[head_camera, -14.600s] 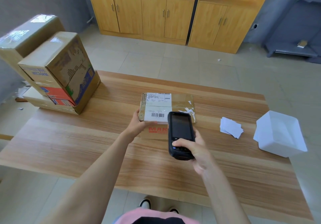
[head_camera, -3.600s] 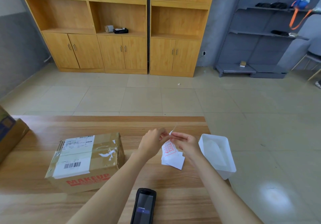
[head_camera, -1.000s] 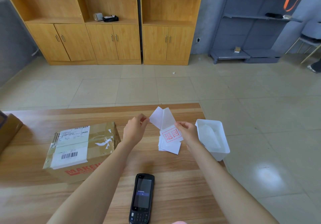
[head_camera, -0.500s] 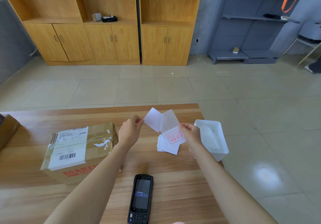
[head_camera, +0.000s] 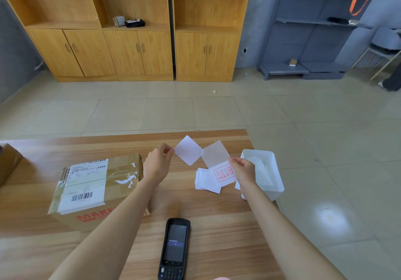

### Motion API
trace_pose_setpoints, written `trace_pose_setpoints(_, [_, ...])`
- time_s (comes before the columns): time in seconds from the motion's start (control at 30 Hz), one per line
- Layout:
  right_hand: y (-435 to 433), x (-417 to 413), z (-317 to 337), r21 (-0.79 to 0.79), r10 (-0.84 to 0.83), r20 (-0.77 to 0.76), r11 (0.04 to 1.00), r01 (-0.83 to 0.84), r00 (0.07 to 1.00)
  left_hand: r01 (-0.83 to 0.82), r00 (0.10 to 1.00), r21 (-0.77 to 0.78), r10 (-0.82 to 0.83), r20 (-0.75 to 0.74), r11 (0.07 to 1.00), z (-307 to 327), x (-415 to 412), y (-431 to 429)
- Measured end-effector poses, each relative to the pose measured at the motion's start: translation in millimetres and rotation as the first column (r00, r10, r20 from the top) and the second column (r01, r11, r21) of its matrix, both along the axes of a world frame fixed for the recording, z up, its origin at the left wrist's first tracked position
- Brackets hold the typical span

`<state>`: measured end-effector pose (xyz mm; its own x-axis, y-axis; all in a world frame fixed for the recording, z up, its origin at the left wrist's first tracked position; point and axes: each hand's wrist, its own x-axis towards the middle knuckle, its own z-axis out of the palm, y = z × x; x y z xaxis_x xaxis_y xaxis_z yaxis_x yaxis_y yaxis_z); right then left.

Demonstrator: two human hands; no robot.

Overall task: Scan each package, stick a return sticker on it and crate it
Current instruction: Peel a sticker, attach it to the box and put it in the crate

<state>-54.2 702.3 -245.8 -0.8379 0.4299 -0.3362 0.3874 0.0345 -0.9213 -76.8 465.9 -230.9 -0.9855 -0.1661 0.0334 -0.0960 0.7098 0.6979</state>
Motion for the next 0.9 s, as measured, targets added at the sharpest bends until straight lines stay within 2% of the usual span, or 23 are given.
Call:
trace_pose_setpoints(0.4, [9.9, 2.4, -9.1, -0.009, -0.055, 0.021, 0.998, 0.055, 0.998, -0.02, 1.0, -0.005, 0.02, 0.007, 1.0, -1.3, 0.8, 0.3])
trace_pose_setpoints(0.7, [7.8, 0.7, -19.3, 0.007, -0.043, 0.055, 0.999, 0.043, 0.998, 0.006, 1.0, 0.02, -0.006, 0.017, 1.0, -5.3, 4.5, 8.5])
trace_pose_setpoints(0.9, [4.8, 0.6, -35.7, 0.007, -0.027, 0.097, 1.0, 0.026, 0.995, 0.052, 0.997, -0.024, -0.05, 0.062, 0.998, -9.8, 2.3, 16.7])
